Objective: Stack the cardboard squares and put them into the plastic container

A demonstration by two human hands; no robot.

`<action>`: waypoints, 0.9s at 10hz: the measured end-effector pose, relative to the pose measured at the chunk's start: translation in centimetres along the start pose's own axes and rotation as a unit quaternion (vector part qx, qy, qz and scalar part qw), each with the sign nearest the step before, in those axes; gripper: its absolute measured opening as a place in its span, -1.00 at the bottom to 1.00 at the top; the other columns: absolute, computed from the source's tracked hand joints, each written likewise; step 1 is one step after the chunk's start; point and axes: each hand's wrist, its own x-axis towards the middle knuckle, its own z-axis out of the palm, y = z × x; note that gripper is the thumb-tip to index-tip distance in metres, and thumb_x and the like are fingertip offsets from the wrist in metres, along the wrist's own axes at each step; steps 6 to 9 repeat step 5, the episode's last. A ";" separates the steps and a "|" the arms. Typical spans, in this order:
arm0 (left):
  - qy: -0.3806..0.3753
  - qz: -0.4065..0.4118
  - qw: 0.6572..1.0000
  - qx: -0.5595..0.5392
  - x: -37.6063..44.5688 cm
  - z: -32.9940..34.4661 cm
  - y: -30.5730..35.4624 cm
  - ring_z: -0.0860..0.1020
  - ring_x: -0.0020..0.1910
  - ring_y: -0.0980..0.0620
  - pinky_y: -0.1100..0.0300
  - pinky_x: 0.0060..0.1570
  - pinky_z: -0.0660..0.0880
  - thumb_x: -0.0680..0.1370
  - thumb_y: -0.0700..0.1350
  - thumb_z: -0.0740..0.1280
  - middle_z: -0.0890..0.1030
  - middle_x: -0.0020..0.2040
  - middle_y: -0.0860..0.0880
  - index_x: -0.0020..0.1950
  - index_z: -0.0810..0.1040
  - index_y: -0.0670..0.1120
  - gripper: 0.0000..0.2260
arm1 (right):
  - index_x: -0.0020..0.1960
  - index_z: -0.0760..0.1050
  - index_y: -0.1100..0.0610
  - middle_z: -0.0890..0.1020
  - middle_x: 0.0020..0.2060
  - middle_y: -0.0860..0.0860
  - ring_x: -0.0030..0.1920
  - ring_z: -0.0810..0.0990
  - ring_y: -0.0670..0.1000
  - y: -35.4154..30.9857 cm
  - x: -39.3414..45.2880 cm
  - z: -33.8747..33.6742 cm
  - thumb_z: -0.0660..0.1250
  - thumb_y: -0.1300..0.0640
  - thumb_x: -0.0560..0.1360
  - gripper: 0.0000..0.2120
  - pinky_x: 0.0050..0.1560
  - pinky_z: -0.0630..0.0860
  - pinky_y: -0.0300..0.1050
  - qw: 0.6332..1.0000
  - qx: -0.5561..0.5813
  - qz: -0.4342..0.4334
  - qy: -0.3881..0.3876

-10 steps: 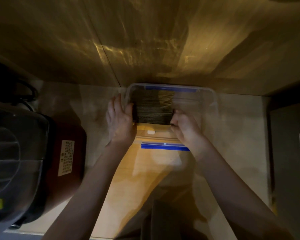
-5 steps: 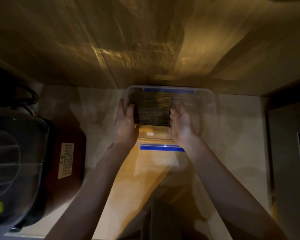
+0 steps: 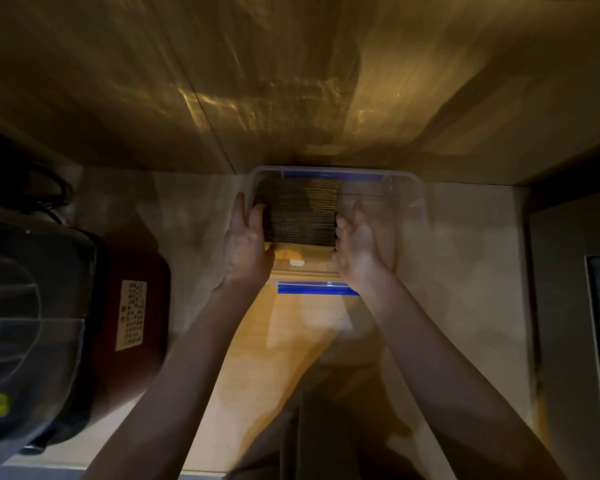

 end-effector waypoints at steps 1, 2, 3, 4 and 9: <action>-0.029 -0.007 0.999 0.012 -0.2 -0.5 0.2 0.17 0.45 -0.26 -0.07 0.38 0.28 0.42 -0.20 0.39 -0.05 0.54 -0.20 0.45 0.13 -0.09 -0.32 | 0.32 0.34 0.07 0.51 0.23 0.03 0.12 0.50 -0.01 -0.6 -0.8 -0.4 0.02 -0.06 0.59 -0.62 0.14 0.40 -0.21 0.993 -0.111 -0.037 0.015; -0.063 -0.002 0.998 0.033 -0.3 -1.3 0.3 0.19 0.44 -0.25 -0.06 0.35 0.32 0.41 -0.18 0.40 -0.11 0.54 -0.19 0.46 0.09 -0.08 -0.28 | 0.23 0.38 0.04 0.57 0.03 -0.04 0.02 0.55 -0.04 -1.4 -1.9 -1.4 0.19 0.13 0.55 -0.74 -0.03 0.46 -0.34 0.899 -0.411 -0.151 0.024; -0.111 -0.003 0.992 0.067 -0.1 -2.8 0.8 0.18 0.44 -0.25 -0.06 0.33 0.33 0.42 -0.12 0.39 -0.14 0.53 -0.20 0.46 0.09 -0.07 -0.30 | 0.23 0.44 0.09 0.60 0.14 0.09 0.16 0.54 0.09 -1.9 -2.8 -2.6 0.25 0.16 0.50 -0.70 0.19 0.46 -0.02 0.752 -0.639 -0.163 -0.017; -0.141 0.001 0.986 0.093 0.6 -4.7 1.3 0.16 0.45 -0.23 -0.06 0.35 0.29 0.43 -0.08 0.38 -0.02 0.52 -0.20 0.42 0.21 -0.08 -0.39 | 0.22 0.45 0.17 0.57 0.19 0.13 0.19 0.52 0.10 -3.3 -4.6 -3.1 0.22 0.20 0.52 -0.72 0.24 0.42 -0.05 0.711 -0.683 -0.166 -0.030; -0.203 0.019 0.974 0.099 0.4 -7.7 2.6 0.29 0.38 -0.16 0.06 0.30 0.27 0.47 -0.08 0.34 0.24 0.45 -0.18 0.38 0.31 -0.11 -0.50 | 0.21 0.45 0.24 0.59 0.14 0.18 0.16 0.53 0.12 -5.4 -7.2 -3.5 0.21 0.27 0.52 -0.73 0.14 0.41 -0.13 0.738 -0.644 -0.200 -0.024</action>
